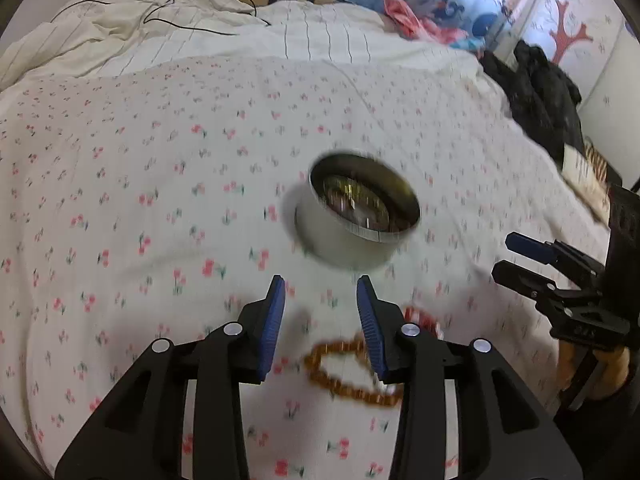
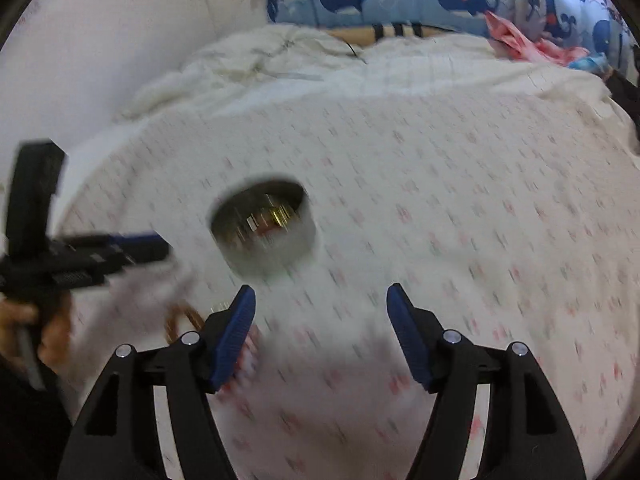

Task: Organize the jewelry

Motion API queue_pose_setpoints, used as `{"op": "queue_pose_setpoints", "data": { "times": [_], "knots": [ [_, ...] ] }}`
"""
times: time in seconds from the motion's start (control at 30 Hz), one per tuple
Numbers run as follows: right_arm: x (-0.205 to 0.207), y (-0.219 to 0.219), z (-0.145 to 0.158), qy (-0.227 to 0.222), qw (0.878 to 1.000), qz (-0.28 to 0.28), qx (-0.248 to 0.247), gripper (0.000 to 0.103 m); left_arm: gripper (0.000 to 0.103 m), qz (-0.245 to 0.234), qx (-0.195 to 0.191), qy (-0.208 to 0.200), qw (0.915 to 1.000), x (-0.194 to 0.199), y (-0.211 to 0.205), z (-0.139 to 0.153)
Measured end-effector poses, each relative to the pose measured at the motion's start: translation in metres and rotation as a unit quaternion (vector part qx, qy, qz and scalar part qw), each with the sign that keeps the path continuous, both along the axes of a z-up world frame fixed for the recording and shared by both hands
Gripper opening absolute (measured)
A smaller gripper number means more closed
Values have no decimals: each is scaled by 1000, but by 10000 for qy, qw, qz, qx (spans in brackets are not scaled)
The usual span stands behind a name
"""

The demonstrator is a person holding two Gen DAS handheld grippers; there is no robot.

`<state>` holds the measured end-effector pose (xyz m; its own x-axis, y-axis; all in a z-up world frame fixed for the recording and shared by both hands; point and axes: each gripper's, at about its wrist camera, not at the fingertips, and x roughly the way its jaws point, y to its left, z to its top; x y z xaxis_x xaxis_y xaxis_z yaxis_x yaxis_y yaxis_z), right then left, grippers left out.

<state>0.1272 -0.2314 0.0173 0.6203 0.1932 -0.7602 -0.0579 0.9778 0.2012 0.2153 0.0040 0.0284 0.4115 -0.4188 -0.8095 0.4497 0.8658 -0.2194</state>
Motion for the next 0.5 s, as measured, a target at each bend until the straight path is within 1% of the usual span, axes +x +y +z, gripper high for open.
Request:
{"op": "queue_pose_setpoints", "data": {
  "times": [0.07, 0.17, 0.2, 0.23, 0.27, 0.33, 0.4, 0.43, 0.5],
  "knots": [
    [1, 0, -4, 60, 9998, 76, 185, 65, 37, -56, 149, 22, 9999, -10, 2, -6],
    [6, 6, -9, 129, 9980, 325, 523, 62, 37, -91, 405, 147, 9990, -15, 7, -17],
    [7, 9, -12, 187, 9972, 408, 594, 56, 37, -76, 494, 194, 9986, -13, 8, -21],
    [8, 12, -15, 259, 9961, 514, 670, 53, 37, -63, 551, 256, 9981, -11, 9, -25],
    [10, 16, -18, 301, 9951, 596, 732, 52, 37, -77, 573, 311, 9978, -11, 8, -27],
    [13, 25, -22, 374, 9933, 725, 812, 46, 37, -201, 625, 364, 9972, -13, 4, -32],
    [17, 32, -25, 419, 9919, 802, 891, 46, 38, -403, 742, 314, 9959, -18, -3, -34],
    [18, 35, -28, 457, 9909, 856, 933, 45, 40, -443, 794, 318, 9953, -19, -5, -36],
    [21, 43, -30, 491, 9905, 914, 905, 40, 45, -448, 1051, 318, 9929, -20, -8, -43]
  ]
}}
